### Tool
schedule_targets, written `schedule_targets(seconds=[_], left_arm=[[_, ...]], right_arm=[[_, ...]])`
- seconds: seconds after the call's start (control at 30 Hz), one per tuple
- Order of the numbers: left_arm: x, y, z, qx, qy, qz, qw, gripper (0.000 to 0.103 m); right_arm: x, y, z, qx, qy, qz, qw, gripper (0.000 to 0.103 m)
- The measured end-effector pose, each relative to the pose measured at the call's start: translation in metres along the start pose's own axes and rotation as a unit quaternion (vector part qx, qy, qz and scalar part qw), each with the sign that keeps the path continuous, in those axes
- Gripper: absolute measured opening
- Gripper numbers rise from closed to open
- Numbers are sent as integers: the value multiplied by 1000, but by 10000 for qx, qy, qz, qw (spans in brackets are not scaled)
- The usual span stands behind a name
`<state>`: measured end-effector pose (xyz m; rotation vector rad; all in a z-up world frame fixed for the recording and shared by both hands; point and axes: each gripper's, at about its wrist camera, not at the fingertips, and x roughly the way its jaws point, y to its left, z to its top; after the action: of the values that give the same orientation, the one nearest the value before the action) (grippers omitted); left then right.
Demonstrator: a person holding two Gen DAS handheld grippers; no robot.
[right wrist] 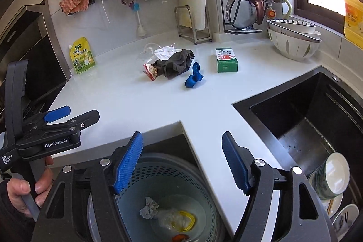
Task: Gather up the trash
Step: 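Move both tools back toward the remaining trash on the counter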
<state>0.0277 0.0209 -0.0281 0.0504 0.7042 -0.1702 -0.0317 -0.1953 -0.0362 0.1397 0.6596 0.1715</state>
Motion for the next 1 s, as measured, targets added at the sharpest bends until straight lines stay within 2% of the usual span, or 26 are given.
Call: schedule_targets(seconds=[0.13, 0.47, 0.7, 0.87, 1.0], left_arm=[[16, 10, 23, -23, -27, 69, 10000, 95], [73, 30, 69, -222, 137, 202, 9995, 95], [105, 33, 83, -224, 229, 228, 9992, 95], [126, 38, 86, -321, 452, 285, 9981, 95], [132, 39, 87, -313, 445, 301, 9981, 95]], right_arm=[[19, -9, 27, 81, 73, 82, 9999, 69], [86, -13, 74, -90, 347, -95, 9993, 69], [138, -17, 92, -12, 676, -209, 9975, 69], [165, -19, 100, 31, 851, -283, 9960, 69], [179, -17, 103, -30, 950, -316, 9950, 69]])
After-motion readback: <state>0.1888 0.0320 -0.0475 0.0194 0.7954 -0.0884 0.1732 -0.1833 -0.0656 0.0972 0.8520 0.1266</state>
